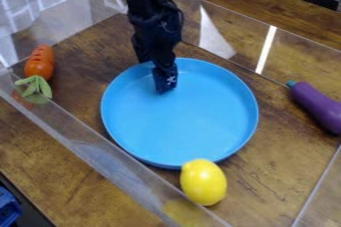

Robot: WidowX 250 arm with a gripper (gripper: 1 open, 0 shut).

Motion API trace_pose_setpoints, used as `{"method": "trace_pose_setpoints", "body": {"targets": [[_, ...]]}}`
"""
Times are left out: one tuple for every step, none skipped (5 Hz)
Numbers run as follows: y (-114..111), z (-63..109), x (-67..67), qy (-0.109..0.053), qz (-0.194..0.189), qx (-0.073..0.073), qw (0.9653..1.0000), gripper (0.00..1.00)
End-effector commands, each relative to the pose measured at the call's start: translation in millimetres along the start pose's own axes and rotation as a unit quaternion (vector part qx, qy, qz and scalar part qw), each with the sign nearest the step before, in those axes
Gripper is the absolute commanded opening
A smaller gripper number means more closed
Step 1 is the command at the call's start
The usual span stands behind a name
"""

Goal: Remove the carrot from the blue tray and put it on the table

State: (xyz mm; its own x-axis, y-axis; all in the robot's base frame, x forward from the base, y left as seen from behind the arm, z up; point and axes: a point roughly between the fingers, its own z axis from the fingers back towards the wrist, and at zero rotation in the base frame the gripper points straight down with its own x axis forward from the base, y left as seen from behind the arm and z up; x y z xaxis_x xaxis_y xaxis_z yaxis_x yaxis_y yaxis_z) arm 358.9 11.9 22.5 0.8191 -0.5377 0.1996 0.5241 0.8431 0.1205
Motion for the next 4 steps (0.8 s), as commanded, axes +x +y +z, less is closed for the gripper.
{"method": "trace_pose_setpoints", "body": {"targets": [[4.7, -4.4, -9.3, 0.016, 0.033, 0.004, 0.9993, 1.00], [2.2, -7.2, -12.7, 0.016, 0.021, 0.004, 0.9997, 1.00], [-0.1, -9.4, -16.2, 0.016, 0.008, 0.004, 0.9998, 1.00], [6.9, -12.7, -17.0, 0.014, -0.017, 0.001, 0.9998, 1.00]]}}
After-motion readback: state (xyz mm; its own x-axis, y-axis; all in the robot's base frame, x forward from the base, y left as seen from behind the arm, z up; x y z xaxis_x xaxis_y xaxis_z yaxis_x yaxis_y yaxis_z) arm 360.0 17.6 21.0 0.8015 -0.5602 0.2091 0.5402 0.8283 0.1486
